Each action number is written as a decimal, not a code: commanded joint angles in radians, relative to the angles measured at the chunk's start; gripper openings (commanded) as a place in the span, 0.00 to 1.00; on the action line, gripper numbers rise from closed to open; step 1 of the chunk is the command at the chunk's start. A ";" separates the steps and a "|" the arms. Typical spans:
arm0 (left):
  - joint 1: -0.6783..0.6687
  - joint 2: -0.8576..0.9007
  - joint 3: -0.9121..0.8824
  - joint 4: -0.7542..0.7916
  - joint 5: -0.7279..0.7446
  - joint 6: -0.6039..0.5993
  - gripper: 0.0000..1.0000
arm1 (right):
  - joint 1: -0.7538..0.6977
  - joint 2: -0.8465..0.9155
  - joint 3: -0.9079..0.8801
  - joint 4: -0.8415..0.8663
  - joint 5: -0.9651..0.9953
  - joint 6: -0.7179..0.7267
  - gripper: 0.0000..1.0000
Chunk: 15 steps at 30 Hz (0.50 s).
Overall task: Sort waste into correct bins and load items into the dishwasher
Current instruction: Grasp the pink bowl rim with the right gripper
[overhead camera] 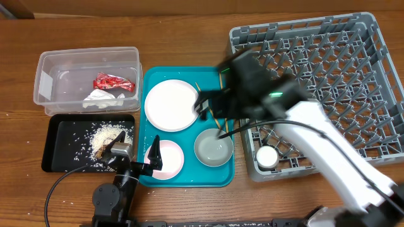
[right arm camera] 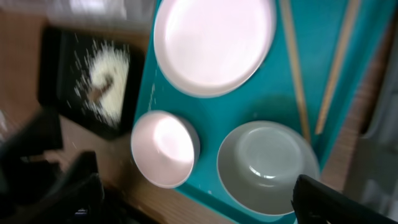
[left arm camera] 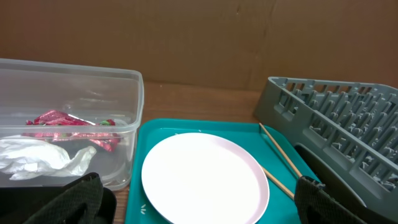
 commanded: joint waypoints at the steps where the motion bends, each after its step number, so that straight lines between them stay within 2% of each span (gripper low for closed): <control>1: 0.005 -0.010 -0.003 -0.004 -0.012 -0.014 1.00 | 0.043 0.042 0.017 -0.007 0.031 -0.137 0.96; 3: 0.005 -0.010 -0.003 -0.004 -0.012 -0.014 1.00 | 0.044 0.064 0.016 -0.026 0.033 -0.140 0.88; 5: 0.005 -0.010 -0.003 -0.004 -0.012 -0.014 1.00 | 0.044 0.073 0.001 -0.031 0.027 -0.138 0.87; 8: 0.005 -0.010 -0.003 -0.004 -0.011 -0.014 1.00 | 0.071 0.077 -0.033 0.002 -0.063 -0.152 0.74; 13: 0.005 -0.010 -0.003 -0.004 -0.012 -0.014 1.00 | 0.126 0.148 -0.121 0.142 0.029 -0.004 0.57; 15: 0.005 -0.010 -0.003 -0.004 -0.012 -0.014 1.00 | 0.126 0.191 -0.139 0.198 -0.010 0.029 0.52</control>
